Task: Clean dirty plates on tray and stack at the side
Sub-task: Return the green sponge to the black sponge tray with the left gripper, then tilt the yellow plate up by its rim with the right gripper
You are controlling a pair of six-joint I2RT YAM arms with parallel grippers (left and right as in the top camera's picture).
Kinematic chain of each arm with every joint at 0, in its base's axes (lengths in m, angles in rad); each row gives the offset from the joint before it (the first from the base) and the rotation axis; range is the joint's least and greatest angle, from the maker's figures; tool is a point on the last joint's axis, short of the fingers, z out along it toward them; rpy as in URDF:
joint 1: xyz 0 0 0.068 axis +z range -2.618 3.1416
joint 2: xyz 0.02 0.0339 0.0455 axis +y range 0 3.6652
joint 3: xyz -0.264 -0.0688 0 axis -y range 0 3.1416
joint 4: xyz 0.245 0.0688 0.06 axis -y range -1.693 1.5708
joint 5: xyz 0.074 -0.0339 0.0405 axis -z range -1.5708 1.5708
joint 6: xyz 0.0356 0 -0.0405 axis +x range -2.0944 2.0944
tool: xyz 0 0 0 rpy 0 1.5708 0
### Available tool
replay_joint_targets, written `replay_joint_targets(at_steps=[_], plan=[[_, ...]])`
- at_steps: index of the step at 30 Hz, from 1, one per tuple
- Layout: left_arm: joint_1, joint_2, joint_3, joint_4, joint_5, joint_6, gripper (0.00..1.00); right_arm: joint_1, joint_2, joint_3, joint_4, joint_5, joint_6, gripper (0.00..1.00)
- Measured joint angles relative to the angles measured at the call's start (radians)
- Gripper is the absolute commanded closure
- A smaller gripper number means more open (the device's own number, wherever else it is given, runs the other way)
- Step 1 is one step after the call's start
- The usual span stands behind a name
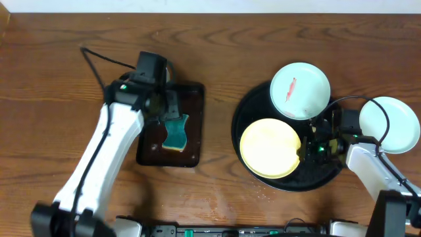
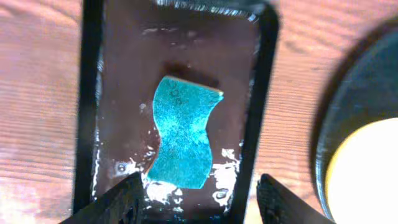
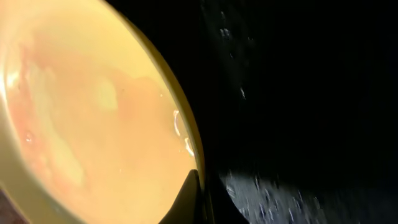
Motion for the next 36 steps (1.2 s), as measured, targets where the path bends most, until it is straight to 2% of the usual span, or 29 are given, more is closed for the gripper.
replay_joint_targets(at_steps=[1,2,6,12,17,24,36], plan=[[0.000,-0.023,0.000,-0.001,0.000,0.000,0.27,0.001,-0.019,0.011,-0.030,0.013,0.000,0.99],[0.000,-0.050,0.001,-0.003,0.000,0.000,0.19,0.004,-0.051,0.025,-0.060,0.032,0.000,0.99],[0.000,-0.108,0.001,-0.006,-0.001,0.002,0.18,0.039,-0.201,0.095,-0.124,0.132,0.002,0.99],[0.000,-0.117,0.002,-0.006,0.000,0.002,0.17,0.104,-0.428,0.148,-0.120,0.277,0.019,0.99],[0.000,-0.117,0.002,-0.006,0.000,0.002,0.17,0.146,-0.532,0.148,-0.114,0.420,0.023,0.99],[0.000,-0.117,0.002,-0.006,0.000,0.002,0.17,0.259,-0.550,0.148,-0.114,0.607,0.028,0.99],[0.000,-0.117,0.002,-0.006,0.000,0.002,0.17,0.609,-0.519,0.148,-0.112,0.985,0.029,0.99]])
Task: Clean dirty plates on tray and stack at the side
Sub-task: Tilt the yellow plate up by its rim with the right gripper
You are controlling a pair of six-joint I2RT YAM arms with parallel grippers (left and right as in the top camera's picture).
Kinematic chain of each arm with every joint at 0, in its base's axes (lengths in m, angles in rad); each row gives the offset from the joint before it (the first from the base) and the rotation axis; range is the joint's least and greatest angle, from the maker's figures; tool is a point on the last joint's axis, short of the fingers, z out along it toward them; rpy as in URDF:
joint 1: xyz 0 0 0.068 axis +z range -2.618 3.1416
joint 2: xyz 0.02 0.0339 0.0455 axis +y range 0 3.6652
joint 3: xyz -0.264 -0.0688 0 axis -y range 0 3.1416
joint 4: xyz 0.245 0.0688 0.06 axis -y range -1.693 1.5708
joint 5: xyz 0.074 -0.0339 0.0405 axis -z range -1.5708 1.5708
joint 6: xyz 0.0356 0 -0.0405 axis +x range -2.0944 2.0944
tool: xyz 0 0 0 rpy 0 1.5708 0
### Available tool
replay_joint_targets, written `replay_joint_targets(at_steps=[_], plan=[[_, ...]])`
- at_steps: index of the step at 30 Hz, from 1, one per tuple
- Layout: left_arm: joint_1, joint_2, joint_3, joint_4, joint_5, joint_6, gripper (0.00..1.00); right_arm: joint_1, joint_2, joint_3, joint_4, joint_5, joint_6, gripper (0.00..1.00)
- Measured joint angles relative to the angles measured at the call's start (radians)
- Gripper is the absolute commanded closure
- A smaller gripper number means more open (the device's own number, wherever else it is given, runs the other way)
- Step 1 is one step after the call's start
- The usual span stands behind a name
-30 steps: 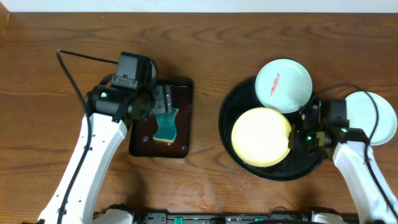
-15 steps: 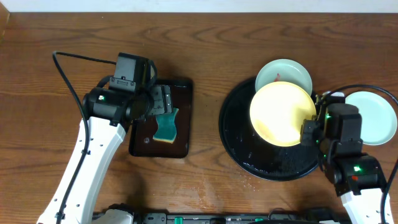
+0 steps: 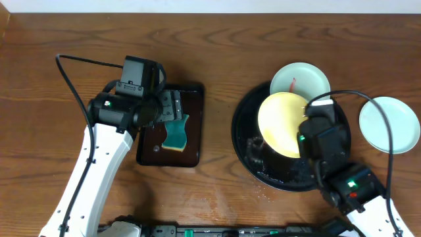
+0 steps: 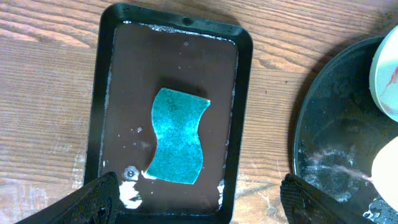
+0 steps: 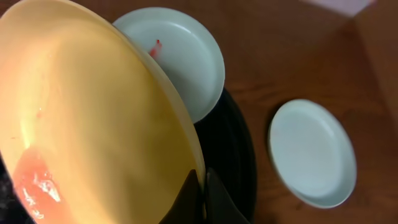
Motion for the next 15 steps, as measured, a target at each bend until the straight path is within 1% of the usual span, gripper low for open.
replay_joint_targets(at_steps=[10,15], plan=[[0.000,0.000,0.000,0.000,0.000,0.000,0.17,0.245,0.004,0.000,0.040,0.216,-0.091,0.99],[0.000,0.000,0.000,0.000,0.000,0.000,0.17,0.329,0.004,0.000,0.084,0.307,-0.199,0.99]])
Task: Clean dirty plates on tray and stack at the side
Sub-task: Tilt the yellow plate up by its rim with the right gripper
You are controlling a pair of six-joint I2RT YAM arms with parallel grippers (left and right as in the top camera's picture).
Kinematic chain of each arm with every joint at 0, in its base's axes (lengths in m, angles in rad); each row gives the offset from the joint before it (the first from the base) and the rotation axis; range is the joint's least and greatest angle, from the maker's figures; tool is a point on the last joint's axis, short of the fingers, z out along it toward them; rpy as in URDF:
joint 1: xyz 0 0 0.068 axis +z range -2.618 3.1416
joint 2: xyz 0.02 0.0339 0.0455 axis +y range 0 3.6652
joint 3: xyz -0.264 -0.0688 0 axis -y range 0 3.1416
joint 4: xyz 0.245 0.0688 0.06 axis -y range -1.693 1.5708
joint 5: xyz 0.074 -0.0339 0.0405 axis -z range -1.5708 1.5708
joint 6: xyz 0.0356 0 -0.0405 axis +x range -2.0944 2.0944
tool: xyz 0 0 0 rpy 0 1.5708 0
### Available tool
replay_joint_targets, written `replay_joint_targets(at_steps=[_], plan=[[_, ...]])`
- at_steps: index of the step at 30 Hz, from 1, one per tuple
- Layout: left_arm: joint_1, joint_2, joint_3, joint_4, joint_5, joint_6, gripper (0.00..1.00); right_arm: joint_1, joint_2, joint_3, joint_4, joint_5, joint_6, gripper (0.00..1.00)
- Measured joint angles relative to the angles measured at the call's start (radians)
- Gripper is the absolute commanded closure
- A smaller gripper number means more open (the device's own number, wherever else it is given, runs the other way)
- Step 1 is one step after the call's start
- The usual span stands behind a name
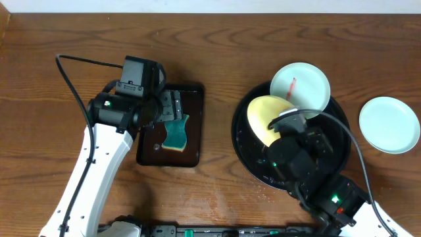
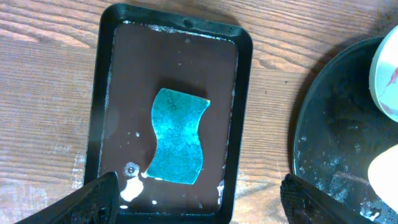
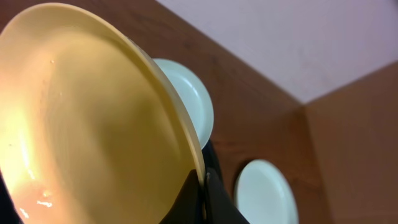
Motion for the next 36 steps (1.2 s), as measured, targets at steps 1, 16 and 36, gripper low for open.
replay_joint_targets(at_steps=[1,16,36], plan=[[0.000,0.000,0.000,0.000,0.000,0.000,0.17,0.012,0.000,0.000,0.011,0.009,-0.023,0.99],[0.000,0.000,0.000,0.000,0.000,0.000,0.17,0.095,0.009,0.000,0.035,0.090,-0.228,0.99],[0.000,0.000,0.000,0.000,0.000,0.000,0.16,0.109,0.054,0.000,0.083,0.201,-0.252,0.99]])
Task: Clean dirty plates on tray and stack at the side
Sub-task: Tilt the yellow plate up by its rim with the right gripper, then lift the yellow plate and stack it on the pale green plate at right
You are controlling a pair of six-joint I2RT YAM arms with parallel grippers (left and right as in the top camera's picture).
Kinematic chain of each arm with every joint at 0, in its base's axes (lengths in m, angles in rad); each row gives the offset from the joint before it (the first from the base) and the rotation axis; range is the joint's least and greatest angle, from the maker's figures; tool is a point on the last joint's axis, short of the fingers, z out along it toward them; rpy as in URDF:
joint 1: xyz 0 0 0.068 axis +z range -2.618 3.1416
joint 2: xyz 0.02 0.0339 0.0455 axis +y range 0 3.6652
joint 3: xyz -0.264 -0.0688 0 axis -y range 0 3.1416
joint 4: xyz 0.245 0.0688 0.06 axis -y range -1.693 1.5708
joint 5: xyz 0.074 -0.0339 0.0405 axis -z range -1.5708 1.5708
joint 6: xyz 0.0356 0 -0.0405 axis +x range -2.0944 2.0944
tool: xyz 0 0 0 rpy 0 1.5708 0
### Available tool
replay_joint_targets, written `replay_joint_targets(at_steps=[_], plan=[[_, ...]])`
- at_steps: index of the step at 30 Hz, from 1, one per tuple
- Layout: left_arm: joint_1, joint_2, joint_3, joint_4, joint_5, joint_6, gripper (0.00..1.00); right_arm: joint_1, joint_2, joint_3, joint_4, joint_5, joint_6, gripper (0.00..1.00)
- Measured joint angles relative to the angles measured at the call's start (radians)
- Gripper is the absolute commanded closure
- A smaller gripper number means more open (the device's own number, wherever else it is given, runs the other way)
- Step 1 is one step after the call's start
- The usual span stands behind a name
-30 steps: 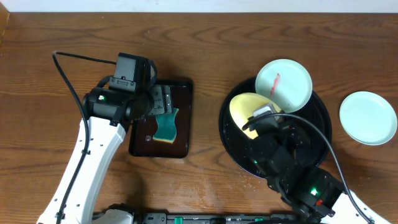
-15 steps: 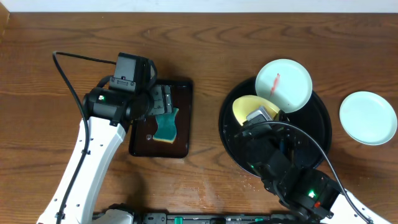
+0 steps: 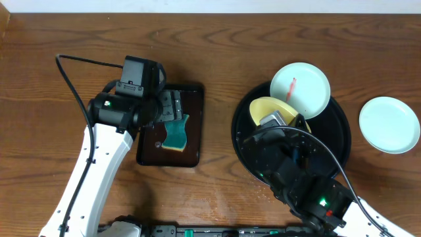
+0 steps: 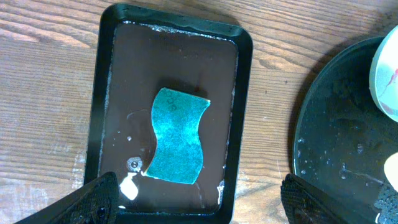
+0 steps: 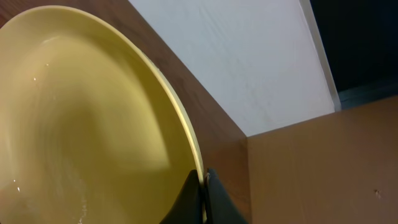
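My right gripper (image 5: 204, 182) is shut on the rim of the yellow plate (image 5: 87, 124), which stands tilted steeply on edge. From overhead, the yellow plate (image 3: 264, 110) shows above the round black tray (image 3: 242, 141), half hidden by my right arm. A pale green plate with a red smear (image 3: 300, 90) lies on the tray's far edge. The teal sponge (image 4: 179, 144) lies in the wet rectangular black tray (image 4: 244, 93). My left gripper (image 4: 205, 202) hangs open above that tray, holding nothing.
A clean pale green plate (image 3: 389, 125) lies on the bare wood to the right of the round tray. The left arm's cable (image 3: 85, 62) runs over the table at the back left. Bare wooden table lies between the two trays.
The right arm now reaches further over the round tray, and the yellow plate is tipped up steeper, with the wall behind it in the wrist view. The left arm has not moved.
At first the left gripper hung low over the sponge and the yellow plate lay flat on the round tray with the right fingers at its rim. Then the left gripper stood higher and the plate was lifted and tilted. It tipped steeper at each later moment.
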Motion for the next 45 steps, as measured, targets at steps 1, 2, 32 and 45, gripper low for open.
replay_joint_targets(at_steps=[1,2,32,45], plan=[[0.000,0.000,0.000,0.000,0.000,0.000,0.16,0.000,0.006,0.000,0.002,0.000,0.000,0.99],[0.000,0.000,0.000,0.000,0.000,0.000,0.16,0.000,0.011,0.000,0.007,0.000,0.000,0.99],[0.000,0.000,0.000,0.000,0.000,0.000,0.16,-1.111,0.011,0.094,-0.156,-1.184,0.497,0.99],[0.000,0.000,0.000,0.000,0.000,0.000,0.16,-1.797,0.435,0.097,0.067,-1.304,0.764,0.99]])
